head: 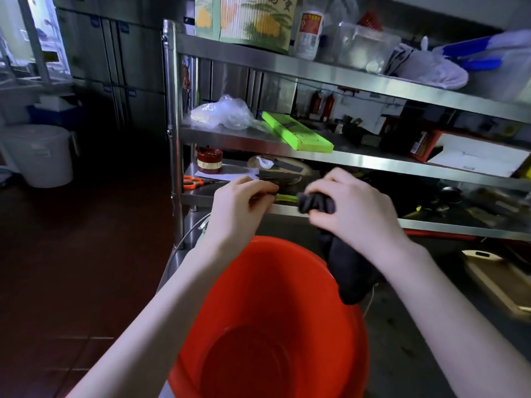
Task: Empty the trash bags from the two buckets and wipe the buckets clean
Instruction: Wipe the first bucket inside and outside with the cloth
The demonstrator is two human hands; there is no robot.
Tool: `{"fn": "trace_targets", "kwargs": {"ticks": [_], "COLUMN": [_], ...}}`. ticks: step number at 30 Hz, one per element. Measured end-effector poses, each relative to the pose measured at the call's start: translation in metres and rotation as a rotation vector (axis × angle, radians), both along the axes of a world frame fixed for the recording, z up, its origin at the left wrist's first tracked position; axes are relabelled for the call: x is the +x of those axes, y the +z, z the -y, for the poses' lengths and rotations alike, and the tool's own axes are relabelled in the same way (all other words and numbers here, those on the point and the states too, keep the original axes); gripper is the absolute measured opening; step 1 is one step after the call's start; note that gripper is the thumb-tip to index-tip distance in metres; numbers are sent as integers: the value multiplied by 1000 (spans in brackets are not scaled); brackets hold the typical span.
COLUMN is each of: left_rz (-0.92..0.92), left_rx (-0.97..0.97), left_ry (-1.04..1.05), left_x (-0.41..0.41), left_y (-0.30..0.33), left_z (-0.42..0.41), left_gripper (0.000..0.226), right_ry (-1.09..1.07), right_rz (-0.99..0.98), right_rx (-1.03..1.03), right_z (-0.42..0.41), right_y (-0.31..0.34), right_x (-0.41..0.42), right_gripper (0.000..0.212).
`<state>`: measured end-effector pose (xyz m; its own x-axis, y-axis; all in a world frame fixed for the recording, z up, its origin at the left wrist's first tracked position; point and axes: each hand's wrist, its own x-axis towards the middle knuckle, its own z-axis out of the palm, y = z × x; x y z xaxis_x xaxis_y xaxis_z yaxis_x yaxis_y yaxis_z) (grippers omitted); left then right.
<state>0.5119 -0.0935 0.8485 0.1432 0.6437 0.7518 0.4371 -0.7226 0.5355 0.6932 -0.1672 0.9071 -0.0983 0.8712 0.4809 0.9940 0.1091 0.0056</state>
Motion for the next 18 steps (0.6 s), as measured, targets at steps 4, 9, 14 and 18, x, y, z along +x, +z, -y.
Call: {"fn": "trace_targets", "kwargs": {"ticks": [4,9,14,18], "left_rz": [-15,-287,-302,-279], "left_rx": [50,10,70,107], "left_ry": [60,98,210,228], "left_x": [-1,17,25,28], "left_y": [0,6,3,-2], "left_z": [2,9,9,13], "left_gripper": [21,31,18,19], "right_ry": [-110,-2,-19,-139], "right_rz": [-115,-171,-253,-496], "right_rx": [-47,90,15,-97], "right_z": [13,5,10,28], "right_y": [-14,-15,-28,-96], "right_x": [39,19,50,107], "right_gripper": [22,21,19,24]}}
